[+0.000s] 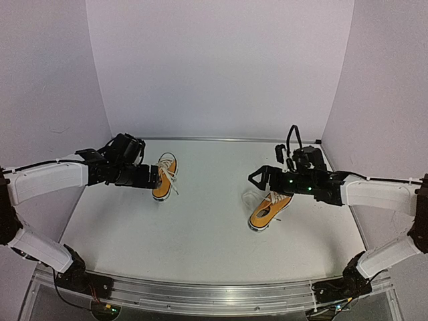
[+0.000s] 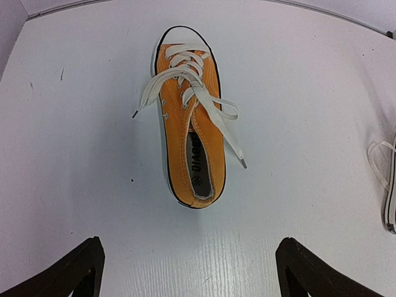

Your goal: Tie the shoes

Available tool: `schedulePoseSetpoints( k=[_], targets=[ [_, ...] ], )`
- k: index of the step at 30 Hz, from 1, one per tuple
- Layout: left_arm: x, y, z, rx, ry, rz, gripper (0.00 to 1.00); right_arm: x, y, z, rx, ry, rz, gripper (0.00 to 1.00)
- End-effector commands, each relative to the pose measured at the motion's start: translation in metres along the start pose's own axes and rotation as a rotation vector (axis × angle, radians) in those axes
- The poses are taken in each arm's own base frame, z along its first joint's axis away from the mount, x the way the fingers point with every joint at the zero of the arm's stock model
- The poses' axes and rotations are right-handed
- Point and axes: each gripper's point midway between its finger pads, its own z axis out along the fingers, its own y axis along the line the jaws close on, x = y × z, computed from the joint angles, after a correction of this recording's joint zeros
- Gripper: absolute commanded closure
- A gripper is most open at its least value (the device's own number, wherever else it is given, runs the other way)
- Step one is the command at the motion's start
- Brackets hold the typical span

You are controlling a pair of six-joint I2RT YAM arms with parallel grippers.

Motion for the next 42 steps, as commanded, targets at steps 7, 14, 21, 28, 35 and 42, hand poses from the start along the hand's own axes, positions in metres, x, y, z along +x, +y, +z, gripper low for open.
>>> schedulePoseSetpoints(
  k=[7, 14, 21, 28, 35, 42],
  targets=[
    [-0.016, -0.027, 0.02, 0.084, -0.026, 0.019, 0.0, 0.054, -0.073, 0.005, 0.306, 0.096, 0.216, 0.02],
    [-0.02, -0.034, 0.026, 0.103, -0.033, 0.043, 0.0, 0.081, -0.102, 0.025, 0.411, 0.172, 0.231, 0.08],
    [-0.019, -0.044, 0.028, 0.165, -0.051, 0.064, 0.0, 0.084, -0.106, 0.035, 0.425, 0.187, 0.232, 0.41],
    [-0.015, -0.06, 0.03, 0.265, -0.065, 0.12, 0.01, 0.057, -0.086, 0.032, 0.368, 0.138, 0.164, 0.89],
    [-0.008, -0.094, 0.023, 0.48, -0.094, 0.189, 0.01, 0.0, -0.038, 0.014, 0.229, 0.028, 0.042, 1.0],
    [-0.008, -0.127, 0.008, 0.704, -0.172, 0.264, 0.01, -0.059, 0.029, -0.025, 0.033, -0.099, -0.105, 1.0]
  ],
)
